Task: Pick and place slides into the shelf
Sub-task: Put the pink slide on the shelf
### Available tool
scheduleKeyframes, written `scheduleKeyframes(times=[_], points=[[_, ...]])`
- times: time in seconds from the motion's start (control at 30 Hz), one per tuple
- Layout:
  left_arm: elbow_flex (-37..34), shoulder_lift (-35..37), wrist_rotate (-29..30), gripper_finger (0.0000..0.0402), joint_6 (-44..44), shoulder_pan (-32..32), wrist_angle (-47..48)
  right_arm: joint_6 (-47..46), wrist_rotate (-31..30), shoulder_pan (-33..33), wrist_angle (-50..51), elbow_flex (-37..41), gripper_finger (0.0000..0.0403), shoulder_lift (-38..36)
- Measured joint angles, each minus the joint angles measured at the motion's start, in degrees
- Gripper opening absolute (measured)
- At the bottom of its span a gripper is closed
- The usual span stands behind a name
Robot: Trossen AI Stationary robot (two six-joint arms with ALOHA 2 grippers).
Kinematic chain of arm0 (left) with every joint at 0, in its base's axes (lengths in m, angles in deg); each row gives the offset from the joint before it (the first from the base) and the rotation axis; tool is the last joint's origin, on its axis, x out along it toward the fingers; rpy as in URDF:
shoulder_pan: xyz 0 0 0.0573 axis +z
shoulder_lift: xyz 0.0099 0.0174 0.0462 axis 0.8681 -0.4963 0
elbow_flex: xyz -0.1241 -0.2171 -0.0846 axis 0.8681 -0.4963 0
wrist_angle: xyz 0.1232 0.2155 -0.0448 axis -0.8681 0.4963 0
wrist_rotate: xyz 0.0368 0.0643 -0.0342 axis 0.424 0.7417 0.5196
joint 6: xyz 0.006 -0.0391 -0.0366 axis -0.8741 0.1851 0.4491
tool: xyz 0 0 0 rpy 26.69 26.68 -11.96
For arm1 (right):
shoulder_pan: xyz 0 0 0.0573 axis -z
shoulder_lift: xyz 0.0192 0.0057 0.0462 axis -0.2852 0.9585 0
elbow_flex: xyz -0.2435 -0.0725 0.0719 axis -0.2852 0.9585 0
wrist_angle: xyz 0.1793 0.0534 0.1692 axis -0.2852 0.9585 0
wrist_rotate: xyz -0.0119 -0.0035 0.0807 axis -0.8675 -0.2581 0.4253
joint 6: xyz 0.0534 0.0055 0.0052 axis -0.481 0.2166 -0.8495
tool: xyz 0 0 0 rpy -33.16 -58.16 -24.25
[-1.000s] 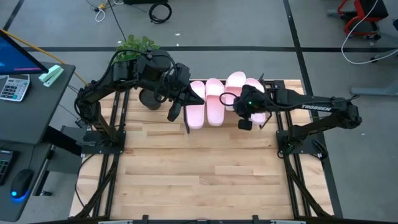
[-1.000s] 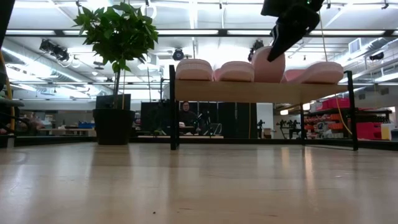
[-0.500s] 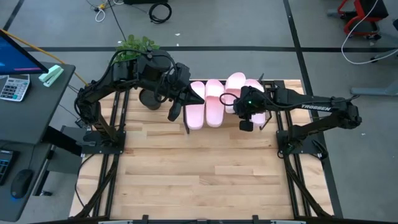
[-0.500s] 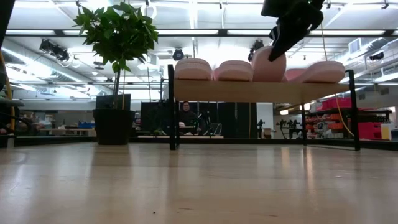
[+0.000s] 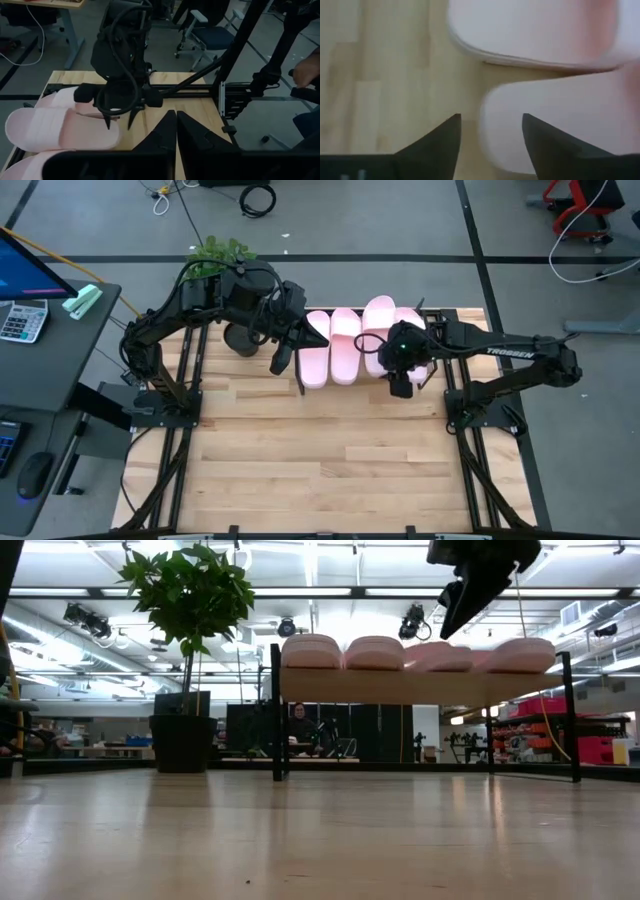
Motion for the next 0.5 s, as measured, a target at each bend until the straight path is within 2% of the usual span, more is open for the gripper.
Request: scheduleKeyframes(times=[0.17,0.27,0.37,0.5], points=[[0.0,0.0,0.13,0.0013,-0.55,0.1,0.02,-2.88,4.33,-0.52,0.67,-0.04,0.0247,-0.05],[0.0,0.0,0.17,0.0018,-0.31,0.39,0.02,-3.21,3.07,-1.55,1.53,-1.27,0.0253,-0.41],[0.0,-0.02,0.17,0.0022,-0.31,0.65,0.02,-1.79,-3.78,-2.14,2.46,-4.66,0.0247,-0.79],[0.0,-0.07,0.17,0.002,-0.32,0.66,0.01,2.25,-16.31,-1.59,3.56,-11.15,0.0224,-0.81]])
